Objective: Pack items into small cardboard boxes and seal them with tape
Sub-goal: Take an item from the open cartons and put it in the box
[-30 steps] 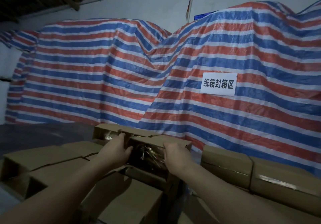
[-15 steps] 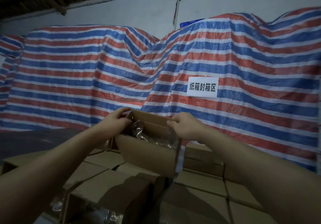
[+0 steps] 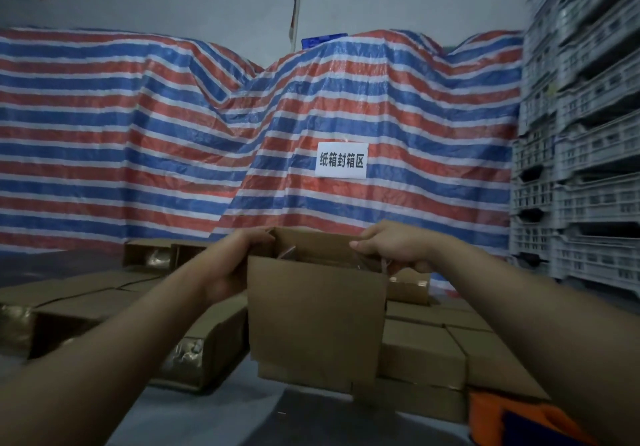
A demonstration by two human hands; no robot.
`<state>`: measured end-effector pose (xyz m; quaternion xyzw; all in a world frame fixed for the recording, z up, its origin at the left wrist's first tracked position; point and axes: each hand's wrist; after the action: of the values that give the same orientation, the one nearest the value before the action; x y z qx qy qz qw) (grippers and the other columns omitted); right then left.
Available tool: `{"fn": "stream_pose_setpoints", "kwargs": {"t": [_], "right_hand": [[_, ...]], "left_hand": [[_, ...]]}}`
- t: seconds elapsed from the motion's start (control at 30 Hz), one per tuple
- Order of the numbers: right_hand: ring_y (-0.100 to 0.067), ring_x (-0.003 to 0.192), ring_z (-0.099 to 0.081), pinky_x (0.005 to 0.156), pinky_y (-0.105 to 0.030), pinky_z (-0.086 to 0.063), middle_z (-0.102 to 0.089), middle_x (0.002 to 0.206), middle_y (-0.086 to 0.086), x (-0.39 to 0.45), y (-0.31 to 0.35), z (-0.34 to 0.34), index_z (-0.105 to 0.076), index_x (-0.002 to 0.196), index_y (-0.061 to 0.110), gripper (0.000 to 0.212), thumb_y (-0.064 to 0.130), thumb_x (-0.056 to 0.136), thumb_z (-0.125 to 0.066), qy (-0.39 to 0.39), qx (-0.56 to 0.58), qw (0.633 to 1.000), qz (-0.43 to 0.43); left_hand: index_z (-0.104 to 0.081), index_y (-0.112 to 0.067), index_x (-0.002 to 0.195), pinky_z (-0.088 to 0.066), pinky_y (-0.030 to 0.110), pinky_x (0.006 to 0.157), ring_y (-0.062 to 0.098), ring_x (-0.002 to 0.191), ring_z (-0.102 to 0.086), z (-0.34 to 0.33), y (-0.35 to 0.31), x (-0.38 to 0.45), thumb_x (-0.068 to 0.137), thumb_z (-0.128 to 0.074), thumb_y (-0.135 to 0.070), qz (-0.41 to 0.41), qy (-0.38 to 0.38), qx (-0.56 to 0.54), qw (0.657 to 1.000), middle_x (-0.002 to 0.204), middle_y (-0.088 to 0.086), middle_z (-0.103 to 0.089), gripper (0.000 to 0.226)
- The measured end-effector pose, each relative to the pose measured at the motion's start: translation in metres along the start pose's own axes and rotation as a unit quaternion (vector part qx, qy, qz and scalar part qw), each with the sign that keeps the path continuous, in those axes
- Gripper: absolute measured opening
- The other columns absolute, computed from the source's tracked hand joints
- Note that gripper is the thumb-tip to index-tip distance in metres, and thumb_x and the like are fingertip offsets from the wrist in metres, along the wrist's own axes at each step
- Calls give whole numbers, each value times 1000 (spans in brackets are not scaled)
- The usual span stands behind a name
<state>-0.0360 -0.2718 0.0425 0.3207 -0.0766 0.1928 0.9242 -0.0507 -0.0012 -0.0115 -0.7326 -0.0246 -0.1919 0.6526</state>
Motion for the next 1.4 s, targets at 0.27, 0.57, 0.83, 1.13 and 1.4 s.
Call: {"fn": "stream_pose_setpoints", "kwargs": {"t": [0.27, 0.57, 0.83, 1.13, 1.4], "right_hand": [[-6, 72, -72, 61, -22, -55, -72, 92, 2, -36, -69, -8, -68, 103, 21, 21, 38, 102, -55, 72, 39, 992, -94], [-22, 103, -72, 98, -45, -55, -76, 107, -2, -44, -108, -25, -70, 115, 22, 31, 46, 97, -59, 52, 98, 982, -151], [-31, 109, -67, 106, -51, -45, -73, 113, -13, -61, -117, -62, -66, 117, 18, 49, 59, 92, -58, -138, 341, 915, -169], [-35, 100, -72, 91, -45, -51, -77, 100, -17, -77, -119, -104, -74, 107, 9, 64, 64, 96, -43, -228, 507, 816, -155], [-36, 91, -73, 88, -44, -52, -76, 96, -21, -84, -125, -119, -78, 95, 6, 64, 62, 93, -46, -251, 517, 804, -154]], "left_hand": [[-63, -9, 116, -55, 35, 65, 23, 69, -73, -59, 68, -6, 91, -59, -31, 91, -51, -116, 988, 89, 14, -76, 34], [-69, -8, 112, -52, 36, 67, 27, 73, -71, -72, 108, 10, 74, -68, -37, 129, -66, -144, 979, 94, 16, -74, 48], [-72, -16, 114, -52, 40, 79, 31, 93, -71, -68, 114, 5, 96, -48, -46, 81, -59, -160, 982, 107, 18, -73, 43], [-59, -26, 131, -55, 44, 78, 34, 95, -69, -74, 125, -5, 91, -62, -25, 71, -41, -131, 988, 110, 22, -71, 40], [-64, -15, 113, -53, 37, 58, 26, 63, -71, -72, 131, -4, 94, -58, -18, 95, -72, -99, 988, 78, 15, -74, 21]]}}
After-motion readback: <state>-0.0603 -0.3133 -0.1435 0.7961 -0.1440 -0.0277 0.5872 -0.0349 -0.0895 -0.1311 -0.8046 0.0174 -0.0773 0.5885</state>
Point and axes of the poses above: each hand's wrist, its own x-axis towards the middle knuckle, its own z-axis out of the back of the hand, y = z × x
